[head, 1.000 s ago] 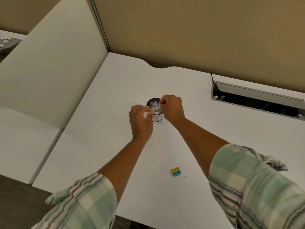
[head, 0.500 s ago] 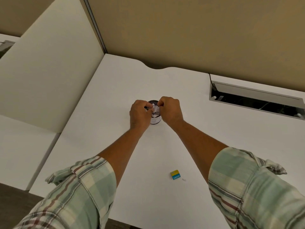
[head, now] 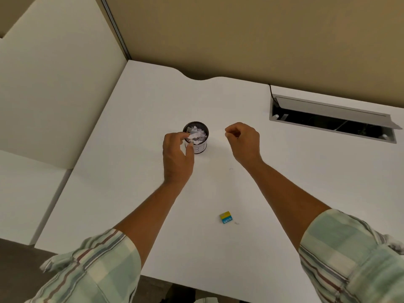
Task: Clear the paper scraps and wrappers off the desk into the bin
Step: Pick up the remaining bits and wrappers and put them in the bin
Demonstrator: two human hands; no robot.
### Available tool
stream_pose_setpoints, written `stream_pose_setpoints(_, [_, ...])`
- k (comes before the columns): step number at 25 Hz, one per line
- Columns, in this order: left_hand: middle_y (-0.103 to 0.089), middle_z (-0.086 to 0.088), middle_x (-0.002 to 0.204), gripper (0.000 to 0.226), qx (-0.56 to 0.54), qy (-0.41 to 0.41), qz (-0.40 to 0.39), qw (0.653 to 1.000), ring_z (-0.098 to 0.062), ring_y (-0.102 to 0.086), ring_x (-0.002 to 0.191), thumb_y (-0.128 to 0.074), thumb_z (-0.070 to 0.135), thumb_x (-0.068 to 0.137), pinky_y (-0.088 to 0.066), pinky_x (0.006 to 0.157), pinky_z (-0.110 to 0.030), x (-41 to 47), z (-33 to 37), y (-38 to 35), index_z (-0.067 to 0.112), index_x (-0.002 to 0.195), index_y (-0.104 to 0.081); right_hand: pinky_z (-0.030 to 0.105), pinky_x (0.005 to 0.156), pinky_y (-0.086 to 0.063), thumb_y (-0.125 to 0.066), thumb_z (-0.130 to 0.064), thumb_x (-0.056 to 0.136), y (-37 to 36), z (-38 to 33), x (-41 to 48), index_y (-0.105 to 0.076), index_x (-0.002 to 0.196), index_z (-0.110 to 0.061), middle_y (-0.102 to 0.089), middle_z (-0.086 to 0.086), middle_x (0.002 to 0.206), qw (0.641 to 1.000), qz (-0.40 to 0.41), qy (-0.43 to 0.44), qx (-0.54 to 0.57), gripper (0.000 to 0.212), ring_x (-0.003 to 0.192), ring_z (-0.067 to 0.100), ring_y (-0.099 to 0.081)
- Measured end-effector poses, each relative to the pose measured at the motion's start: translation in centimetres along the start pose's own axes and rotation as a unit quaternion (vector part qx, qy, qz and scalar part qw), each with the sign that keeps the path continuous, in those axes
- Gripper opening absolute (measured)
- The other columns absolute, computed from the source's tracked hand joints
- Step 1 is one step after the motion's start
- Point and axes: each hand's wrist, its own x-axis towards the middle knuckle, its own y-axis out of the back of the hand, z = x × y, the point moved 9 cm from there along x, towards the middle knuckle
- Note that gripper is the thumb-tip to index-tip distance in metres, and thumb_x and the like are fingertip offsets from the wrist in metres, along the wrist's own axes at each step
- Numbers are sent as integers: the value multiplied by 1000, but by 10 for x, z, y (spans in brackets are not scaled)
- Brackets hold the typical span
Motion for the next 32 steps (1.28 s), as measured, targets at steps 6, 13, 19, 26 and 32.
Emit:
stream_pose_setpoints(6, [-58, -1, 106, 29, 23, 45, -175, 983, -5, -54, 82, -78, 19, 87, -51, 77, -18, -98, -16, -48, 14, 112, -65, 28, 87, -52, -57, -8, 96, -22, 83, -41, -74, 107, -12, -71, 7, 108, 975, -137, 6, -175, 21, 100, 21, -66])
stream_pose_setpoints(13, [-51, 5, 118, 52, 107, 96, -360, 922, -11, -56, 109, -84, 38, 79, -50, 90, -19, -192, -26, -101, 22, 122, -59, 14, 53, -26, -59, -11, 92, -60, 116, -58, -66, 100, -10, -42, -14, 75, 943, -227, -3, -244, 10, 75, 12, -60])
stream_pose_setpoints(19, [-52, 0, 124, 42, 160, 61, -373, 912, -16, -55, 115, -79, 25, 88, -52, 99, -22, -201, -24, -113, 19, 125, -60, 30, 58, -42, -54, -5, 94, -54, 111, -70, -57, 81, -12, -52, 5, 86, 946, -194, 36, -258, 15, 75, 21, -55])
stream_pose_setpoints(26, [-63, -1, 106, 21, 140, 39, -354, 924, -11, -57, 92, -72, 27, 93, -52, 86, -21, -189, -28, -104, 15, 110, -68, 36, 61, -46, -46, 1, 91, -28, 114, -94, -57, 88, -3, -63, 13, 88, 965, -171, -4, -198, 13, 76, 25, -56])
stream_pose_setpoints(32, [-69, 6, 86, 13, 99, 106, -300, 943, -7, -61, 74, -79, 19, 85, -50, 71, -15, -167, -42, -84, 17, 92, -68, 31, 59, -48, -70, -13, 86, 6, 126, -149, -60, 77, -14, -64, -1, 71, 982, -154, -80, -79, 14, 67, 18, -60])
